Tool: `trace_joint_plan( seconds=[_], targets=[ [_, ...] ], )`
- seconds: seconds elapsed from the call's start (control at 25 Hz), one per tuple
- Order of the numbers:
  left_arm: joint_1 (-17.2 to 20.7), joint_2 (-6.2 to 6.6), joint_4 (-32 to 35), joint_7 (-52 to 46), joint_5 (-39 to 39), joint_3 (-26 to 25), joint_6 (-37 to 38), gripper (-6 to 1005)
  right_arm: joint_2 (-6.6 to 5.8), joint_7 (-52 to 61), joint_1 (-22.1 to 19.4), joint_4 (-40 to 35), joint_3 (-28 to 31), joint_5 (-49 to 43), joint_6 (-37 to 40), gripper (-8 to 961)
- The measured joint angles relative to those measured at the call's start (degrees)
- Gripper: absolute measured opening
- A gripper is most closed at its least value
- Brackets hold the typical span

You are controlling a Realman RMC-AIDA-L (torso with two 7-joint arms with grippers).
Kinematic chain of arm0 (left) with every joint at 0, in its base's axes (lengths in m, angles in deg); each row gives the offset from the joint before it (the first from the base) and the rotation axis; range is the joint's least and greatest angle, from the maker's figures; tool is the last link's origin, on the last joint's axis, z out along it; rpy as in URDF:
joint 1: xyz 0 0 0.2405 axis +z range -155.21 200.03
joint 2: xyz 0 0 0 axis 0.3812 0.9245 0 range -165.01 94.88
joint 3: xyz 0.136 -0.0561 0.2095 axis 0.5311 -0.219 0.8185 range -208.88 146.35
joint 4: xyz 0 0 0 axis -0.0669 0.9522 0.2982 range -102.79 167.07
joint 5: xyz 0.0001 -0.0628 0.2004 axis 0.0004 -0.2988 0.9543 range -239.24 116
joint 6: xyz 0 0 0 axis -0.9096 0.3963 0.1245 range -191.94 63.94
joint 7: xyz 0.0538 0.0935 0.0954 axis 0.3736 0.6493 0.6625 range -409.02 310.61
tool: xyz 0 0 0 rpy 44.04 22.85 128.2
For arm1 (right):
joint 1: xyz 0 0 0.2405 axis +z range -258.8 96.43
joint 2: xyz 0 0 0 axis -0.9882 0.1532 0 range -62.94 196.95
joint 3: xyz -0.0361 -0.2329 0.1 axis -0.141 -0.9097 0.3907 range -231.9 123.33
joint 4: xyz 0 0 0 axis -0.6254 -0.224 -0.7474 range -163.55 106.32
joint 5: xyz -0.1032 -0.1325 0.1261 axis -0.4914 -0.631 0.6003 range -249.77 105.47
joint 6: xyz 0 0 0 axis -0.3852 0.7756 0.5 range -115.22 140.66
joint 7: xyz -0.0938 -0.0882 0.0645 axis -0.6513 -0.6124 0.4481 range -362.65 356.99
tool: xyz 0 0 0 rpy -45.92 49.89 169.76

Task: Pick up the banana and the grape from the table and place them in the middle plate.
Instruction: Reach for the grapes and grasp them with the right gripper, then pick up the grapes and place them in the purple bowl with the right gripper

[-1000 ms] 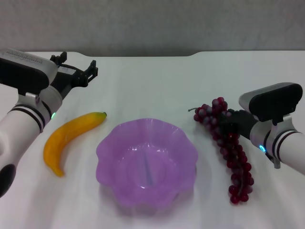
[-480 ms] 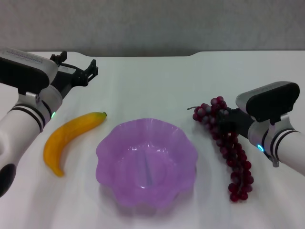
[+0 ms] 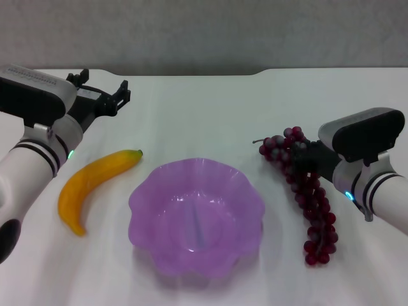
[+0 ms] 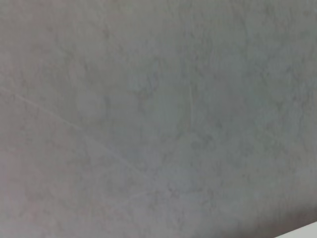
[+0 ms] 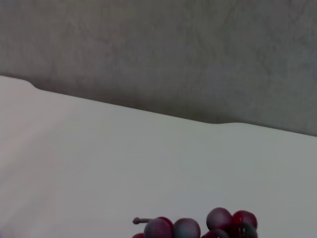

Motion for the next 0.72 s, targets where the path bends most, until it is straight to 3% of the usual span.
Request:
trace_joint_plan(
  seconds=[0.72],
  targets=[
    [0.9,0.09,0.2,0.0,0.1,0.0,-0.1,863,-0.28,0.2,-2.5,-1.0,1.1,0.3,4.3,215]
  ],
)
